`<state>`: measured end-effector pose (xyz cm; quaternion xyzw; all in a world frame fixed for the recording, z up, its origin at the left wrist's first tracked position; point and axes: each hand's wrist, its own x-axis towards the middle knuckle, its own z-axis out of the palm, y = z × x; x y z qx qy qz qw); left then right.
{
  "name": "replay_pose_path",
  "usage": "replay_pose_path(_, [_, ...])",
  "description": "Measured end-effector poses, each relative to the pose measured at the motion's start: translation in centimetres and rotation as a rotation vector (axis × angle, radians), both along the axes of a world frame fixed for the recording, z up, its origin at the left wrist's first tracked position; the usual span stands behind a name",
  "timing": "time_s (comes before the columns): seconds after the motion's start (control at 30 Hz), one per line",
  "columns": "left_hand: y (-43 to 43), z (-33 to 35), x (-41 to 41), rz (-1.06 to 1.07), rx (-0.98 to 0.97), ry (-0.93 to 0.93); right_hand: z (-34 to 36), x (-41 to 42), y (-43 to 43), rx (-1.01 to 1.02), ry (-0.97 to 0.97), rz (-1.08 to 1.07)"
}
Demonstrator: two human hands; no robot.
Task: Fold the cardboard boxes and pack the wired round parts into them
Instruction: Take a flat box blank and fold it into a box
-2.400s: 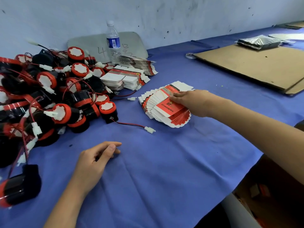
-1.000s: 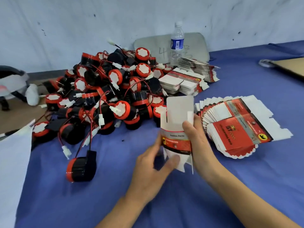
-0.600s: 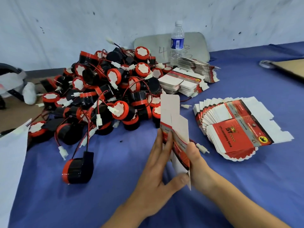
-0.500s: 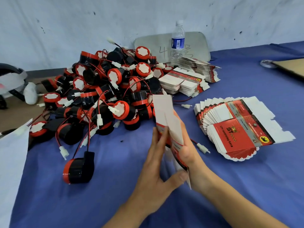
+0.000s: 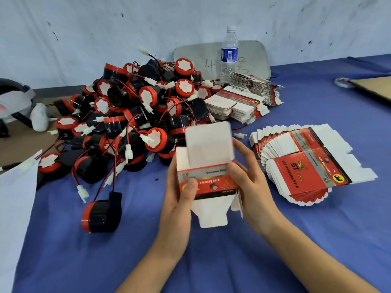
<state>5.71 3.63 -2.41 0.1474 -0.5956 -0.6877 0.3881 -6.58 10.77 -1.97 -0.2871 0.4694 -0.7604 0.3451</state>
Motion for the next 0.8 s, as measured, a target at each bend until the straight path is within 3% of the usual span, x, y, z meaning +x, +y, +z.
replay_pose_path(0.17, [-1.1, -0.2, 0.2, -0.015, 0.026, -0.018, -0.2, -0.5, 0.1, 0.085, -0.064, -0.047])
replay_pose_path(0.4, [-2.5, 0.6, 0.6, -0.005, 0.169, -0.114, 0.9, -1.4, 0.9, 0.097, -0.043, 0.286])
replay_pose_path(0.47, [-2.9, 0.8, 0.8, 0.032, 0.238, -0.130, 1.3, -1.5, 1.3, 0.130, 0.124, 0.306])
replay_pose_path(0.63, [-3.2, 1.3, 0.9, 0.050, 0.289, -0.188, 0.9, -1.5, 1.9, 0.267, 0.825, 0.164])
replay_pose_path(0.7, [-3.1, 1.4, 0.9, 0.021, 0.262, -0.219, 1.0, -1.2, 1.7, 0.217, 0.909, 0.074])
replay_pose_path(0.8, [-3.1, 0.9, 0.9, -0.063, 0.162, -0.294, 1.2, -1.0, 1.7, 0.043, 0.796, -0.023])
